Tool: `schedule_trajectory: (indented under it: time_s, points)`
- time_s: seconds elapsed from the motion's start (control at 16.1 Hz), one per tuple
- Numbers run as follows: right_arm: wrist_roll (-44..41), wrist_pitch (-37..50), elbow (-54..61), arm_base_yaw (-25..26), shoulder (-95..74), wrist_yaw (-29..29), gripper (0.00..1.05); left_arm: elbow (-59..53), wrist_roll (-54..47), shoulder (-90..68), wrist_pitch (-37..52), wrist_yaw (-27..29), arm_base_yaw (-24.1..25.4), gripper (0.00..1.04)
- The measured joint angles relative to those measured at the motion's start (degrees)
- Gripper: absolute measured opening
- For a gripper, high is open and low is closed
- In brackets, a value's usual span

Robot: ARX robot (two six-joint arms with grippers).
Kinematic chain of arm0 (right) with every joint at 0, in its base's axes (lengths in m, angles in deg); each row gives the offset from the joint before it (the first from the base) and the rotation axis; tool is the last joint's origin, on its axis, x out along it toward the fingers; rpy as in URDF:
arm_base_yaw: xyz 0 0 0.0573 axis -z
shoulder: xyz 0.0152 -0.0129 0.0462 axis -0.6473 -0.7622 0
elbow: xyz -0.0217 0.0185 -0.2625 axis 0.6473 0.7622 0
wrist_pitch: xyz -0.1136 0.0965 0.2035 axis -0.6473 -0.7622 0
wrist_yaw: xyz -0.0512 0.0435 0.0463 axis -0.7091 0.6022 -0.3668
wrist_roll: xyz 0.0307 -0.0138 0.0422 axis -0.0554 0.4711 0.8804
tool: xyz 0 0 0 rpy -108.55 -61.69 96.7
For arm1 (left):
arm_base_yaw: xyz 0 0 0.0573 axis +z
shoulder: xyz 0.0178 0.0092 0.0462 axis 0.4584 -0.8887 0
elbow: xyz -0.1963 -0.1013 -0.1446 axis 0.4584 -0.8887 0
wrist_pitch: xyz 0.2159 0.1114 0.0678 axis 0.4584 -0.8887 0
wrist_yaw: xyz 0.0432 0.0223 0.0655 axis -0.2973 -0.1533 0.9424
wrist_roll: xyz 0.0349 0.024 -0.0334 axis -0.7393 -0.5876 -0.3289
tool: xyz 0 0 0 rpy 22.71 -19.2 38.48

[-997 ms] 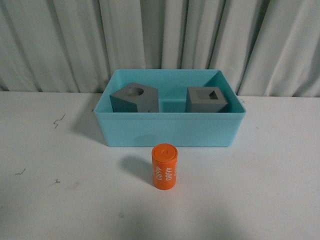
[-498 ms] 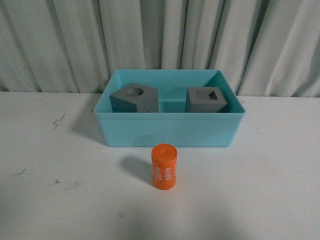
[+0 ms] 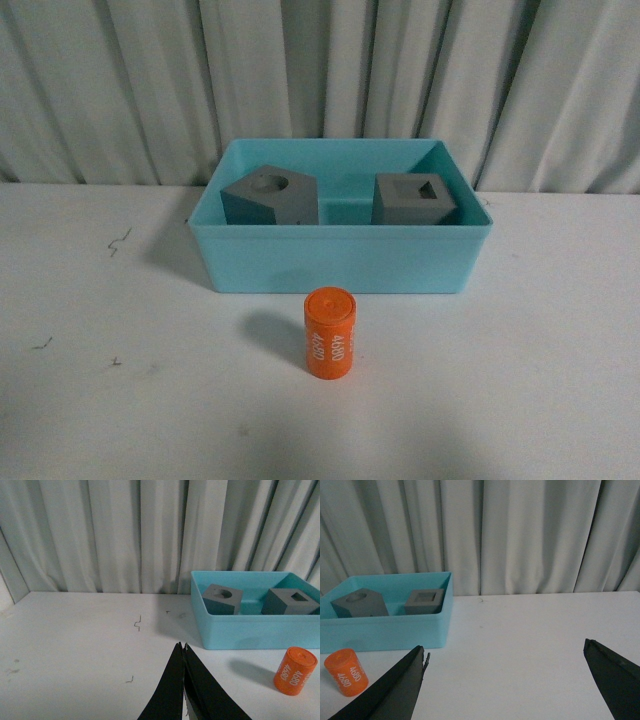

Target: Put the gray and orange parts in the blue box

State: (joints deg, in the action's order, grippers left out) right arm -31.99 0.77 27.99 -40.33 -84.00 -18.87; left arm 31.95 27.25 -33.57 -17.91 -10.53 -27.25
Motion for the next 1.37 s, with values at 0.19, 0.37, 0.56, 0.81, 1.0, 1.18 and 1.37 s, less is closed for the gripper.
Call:
schedule_trajectory:
  time_s: [0.19,0.37,0.56,0.81,1.0,1.18,1.37]
  points:
    - [0.0,0.0,0.0,0.0,0.0,0.0,0.98,0.0,0.0,0.0,0.0,0.0,0.0,0.36]
    - [0.0,0.0,0.0,0.0,0.0,0.0,0.98,0.0,0.0,0.0,0.0,0.0,0.0,0.78]
    - [0.0,0.0,0.0,0.0,0.0,0.0,0.98,0.0,-0.1,0.0,0.0,0.0,0.0,0.97]
    - [0.1,-0.5,0.0,0.0,-0.1,-0.3,0.98,0.0,-0.1,0.0,0.0,0.0,0.0,0.98]
    - [7.0,-20.7,-13.8,6.3,-26.5,-8.7,0.98,0.0,0.0,0.0,0.0,0.0,0.0,0.98]
    - [-7.1,-12.3,-18.8,13.9,-43.3,10.9,0.98,0.0,-0.1,0.0,0.0,0.0,0.0,0.98]
    - [-17.3,-11.0,-24.1,17.0,-54.6,21.7,0.98,0.0,0.0,0.0,0.0,0.0,0.0,0.98]
